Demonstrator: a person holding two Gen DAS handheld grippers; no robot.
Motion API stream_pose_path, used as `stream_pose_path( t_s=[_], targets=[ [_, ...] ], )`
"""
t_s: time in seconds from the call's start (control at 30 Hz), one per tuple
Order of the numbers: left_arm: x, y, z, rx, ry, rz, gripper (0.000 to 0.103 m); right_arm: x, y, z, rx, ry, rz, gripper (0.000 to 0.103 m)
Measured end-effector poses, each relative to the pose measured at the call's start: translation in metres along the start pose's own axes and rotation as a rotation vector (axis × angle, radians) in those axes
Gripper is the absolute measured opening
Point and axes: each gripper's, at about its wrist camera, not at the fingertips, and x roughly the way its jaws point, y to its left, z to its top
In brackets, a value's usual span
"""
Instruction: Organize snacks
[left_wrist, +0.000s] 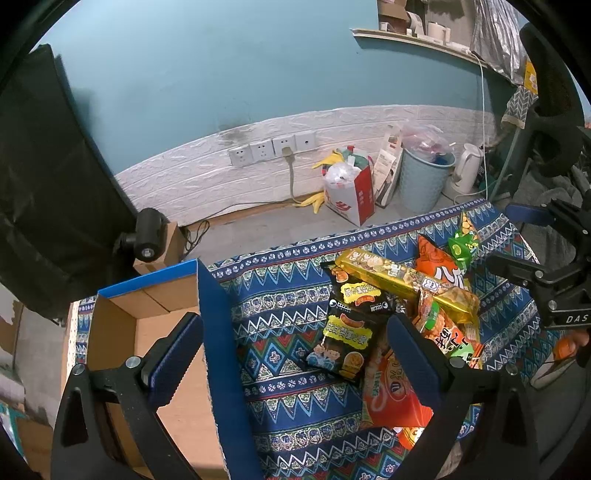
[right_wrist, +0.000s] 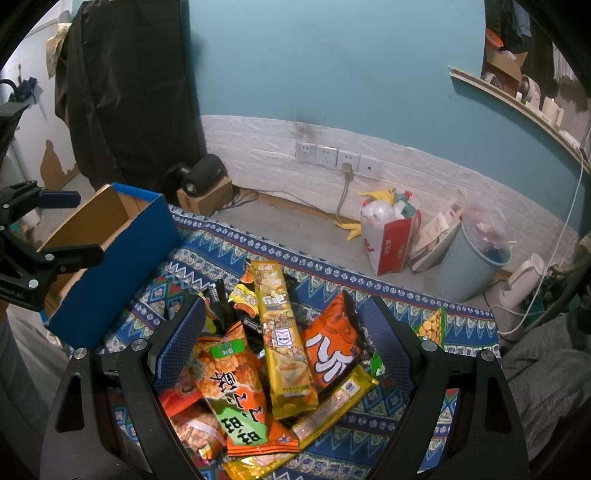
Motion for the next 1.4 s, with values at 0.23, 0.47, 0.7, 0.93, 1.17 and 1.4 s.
stream_pose_path(
  t_s=[0.23,0.47,0.7,0.93,1.17,1.4],
  targets=[
    [0.001,0.0,0.0,0.0,0.003,0.001,0.101,0.0,-0.001,-0.002,0.001,0.003,-0.001,0.086],
    [0.001,0.001,0.0,0.0,0.006,0.001,0.101,0.001,-0.001,-0.002,0.002,0.006,-0.003,0.086],
    [0.001,0.001,0.0,0.001,0.006,0.002,0.101,0.001,-0.003,-0.004,0.006,0.013,-0.003,0.086],
    [0.002,0.002,-0.002,-0.001,0.013,-0.005,0.101,0.002,-0.003,-0.004,0.005,0.013,-0.005,0.086],
    [0.007,0.003,0.0,0.001,0.016,-0.001,0.101,0.003,-0.003,-0.004,0.004,0.018,-0.006,0.086],
    [0.031,0.006,0.009,-0.006,0.052,0.011,0.101,0.01,-0.015,-0.008,0.021,0.049,-0.054,0.086]
  ],
)
